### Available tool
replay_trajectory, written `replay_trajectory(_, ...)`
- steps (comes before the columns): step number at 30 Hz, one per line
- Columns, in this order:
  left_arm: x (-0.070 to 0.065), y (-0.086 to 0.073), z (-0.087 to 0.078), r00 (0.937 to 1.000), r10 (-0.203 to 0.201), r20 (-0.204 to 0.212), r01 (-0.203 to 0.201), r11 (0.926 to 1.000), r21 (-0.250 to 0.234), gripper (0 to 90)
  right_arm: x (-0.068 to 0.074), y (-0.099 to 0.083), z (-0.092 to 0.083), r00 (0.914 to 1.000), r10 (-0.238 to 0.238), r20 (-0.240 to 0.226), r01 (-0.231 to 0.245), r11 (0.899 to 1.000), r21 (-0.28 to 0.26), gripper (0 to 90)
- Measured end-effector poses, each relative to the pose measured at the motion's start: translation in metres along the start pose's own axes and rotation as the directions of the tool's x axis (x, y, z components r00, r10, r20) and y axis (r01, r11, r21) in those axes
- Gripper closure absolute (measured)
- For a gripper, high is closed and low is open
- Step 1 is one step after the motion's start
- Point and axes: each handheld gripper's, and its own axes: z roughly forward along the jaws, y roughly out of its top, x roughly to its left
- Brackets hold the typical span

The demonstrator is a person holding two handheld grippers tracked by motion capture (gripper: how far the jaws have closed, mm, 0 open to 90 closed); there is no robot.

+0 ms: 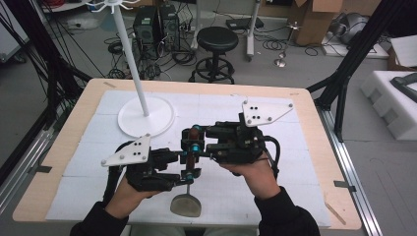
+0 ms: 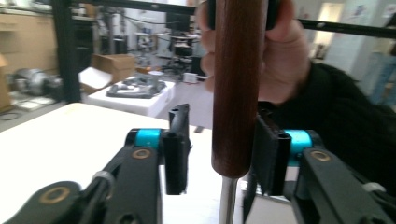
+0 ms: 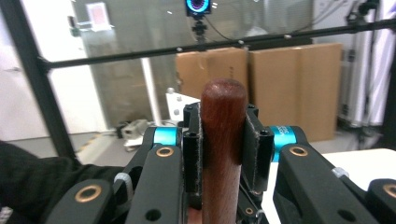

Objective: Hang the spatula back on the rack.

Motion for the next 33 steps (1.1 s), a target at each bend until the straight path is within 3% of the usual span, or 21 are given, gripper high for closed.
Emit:
replay_trajectory(3,0.0,-0.001,0.001,0.9996,0.011,0.025,-0.012,0.9999,0.004,68.4,-0.003,-0.002,0.0,0.9993,-0.008,-0.036,0.008,1.0,-0.003,73.2)
replay_trajectory(4,-0.001,-0.001,0.001,0.9997,0.019,0.015,-0.02,0.9998,0.007,72.8,-0.003,-0.003,-0.001,0.9994,-0.009,-0.034,0.009,1.0,-0.002,73.2)
replay_trajectory(6,0.0,-0.001,0.002,0.9998,0.016,-0.008,-0.016,0.9997,0.021,73.1,-0.004,-0.005,-0.001,0.9996,-0.015,-0.023,0.015,1.0,-0.003,72.7)
replay_trajectory(7,0.001,-0.001,0.002,0.9995,0.018,-0.026,-0.018,0.9993,0.032,73.2,-0.003,-0.006,-0.001,0.9998,-0.018,0.005,0.018,1.0,-0.005,70.3)
replay_trajectory(9,0.002,-0.001,0.002,0.9975,0.015,-0.069,-0.012,0.9991,0.04,73.2,-0.001,-0.007,-0.002,0.9942,-0.025,0.105,0.027,0.999,-0.018,39.7)
replay_trajectory(12,0.005,0.001,-0.001,0.9916,0.015,-0.128,-0.011,0.9994,0.032,73.2,-0.001,-0.009,-0.011,0.9783,-0.015,0.207,0.022,0.999,-0.033,29.5)
replay_trajectory(14,0.01,0.003,-0.005,0.9853,0.011,-0.171,-0.008,0.9997,0.022,73.3,-0.001,-0.014,-0.021,0.9615,-0.026,0.273,0.04,0.998,-0.047,25.8)
replay_trajectory(15,0.013,0.004,-0.008,0.9809,0.012,-0.194,-0.008,0.9997,0.023,73.3,-0.001,-0.016,-0.028,0.9519,-0.031,0.305,0.047,0.998,-0.047,24.5)
replay_trajectory(18,0.023,0.011,-0.015,0.9648,0.0,-0.263,0.003,0.9999,0.012,73.3,0.001,-0.027,-0.048,0.9083,-0.042,0.416,0.06,0.998,-0.031,22.0)
replay_trajectory(24,0.052,0.033,-0.029,0.9185,-0.021,-0.395,0.019,0.9998,-0.01,73.3,0.003,-0.062,-0.088,0.8116,-0.03,0.583,0.035,0.999,0.004,19.4)
replay_trajectory(27,0.066,0.045,-0.036,0.902,-0.03,-0.431,0.025,0.9995,-0.017,73.3,0.005,-0.079,-0.104,0.7669,-0.024,0.641,0.027,1.0,0.005,18.0)
replay_trajectory(29,0.075,0.053,-0.04,0.8969,-0.032,-0.441,0.026,0.9995,-0.02,73.3,0.007,-0.09,-0.113,0.7414,-0.019,0.671,0.019,1.0,0.008,17.8)
replay_trajectory(31,0.084,0.061,-0.043,0.8902,-0.033,-0.454,0.027,0.9995,-0.019,73.3,0.008,-0.1,-0.121,0.7233,-0.016,0.69,0.011,1.0,0.012,17.8)
replay_trajectory(33,0.093,0.069,-0.044,0.878,-0.041,-0.477,0.029,0.9991,-0.031,73.3,0.008,-0.109,-0.126,0.7082,-0.016,0.706,0.0,1.0,0.023,17.3)
